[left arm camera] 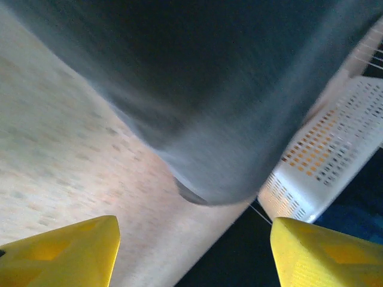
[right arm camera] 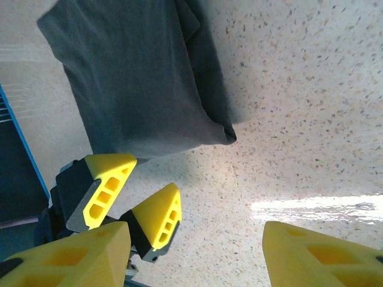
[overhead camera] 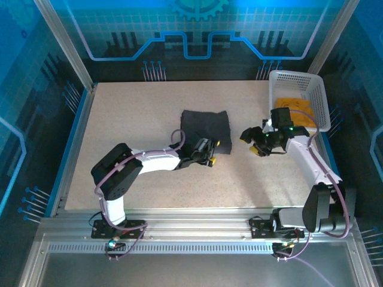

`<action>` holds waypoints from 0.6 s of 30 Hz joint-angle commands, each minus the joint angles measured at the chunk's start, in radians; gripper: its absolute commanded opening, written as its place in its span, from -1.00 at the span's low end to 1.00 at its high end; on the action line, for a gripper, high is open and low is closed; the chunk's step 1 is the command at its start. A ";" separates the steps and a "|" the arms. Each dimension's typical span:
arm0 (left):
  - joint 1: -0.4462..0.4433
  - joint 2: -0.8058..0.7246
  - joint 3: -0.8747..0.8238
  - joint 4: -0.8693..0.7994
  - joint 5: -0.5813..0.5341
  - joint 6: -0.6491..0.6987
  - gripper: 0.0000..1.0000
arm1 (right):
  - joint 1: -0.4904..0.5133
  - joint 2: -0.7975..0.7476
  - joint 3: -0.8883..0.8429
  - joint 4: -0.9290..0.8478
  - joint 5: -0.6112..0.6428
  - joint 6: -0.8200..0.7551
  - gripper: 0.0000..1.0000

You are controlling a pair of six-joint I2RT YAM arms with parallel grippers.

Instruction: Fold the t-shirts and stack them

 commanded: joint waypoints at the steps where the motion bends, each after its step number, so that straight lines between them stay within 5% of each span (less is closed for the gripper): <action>1: -0.034 0.046 0.074 -0.041 -0.069 -0.079 0.37 | -0.038 -0.055 -0.009 -0.019 -0.065 -0.044 0.20; 6: -0.046 0.103 0.165 -0.225 -0.077 -0.121 0.36 | -0.062 -0.093 -0.021 -0.040 -0.080 -0.048 0.19; 13: -0.005 0.232 0.256 -0.199 -0.123 -0.112 0.32 | -0.069 -0.111 -0.052 -0.033 -0.101 -0.027 0.17; 18: 0.038 0.294 0.286 -0.169 -0.149 -0.089 -0.04 | -0.069 -0.120 -0.062 -0.038 -0.096 -0.024 0.17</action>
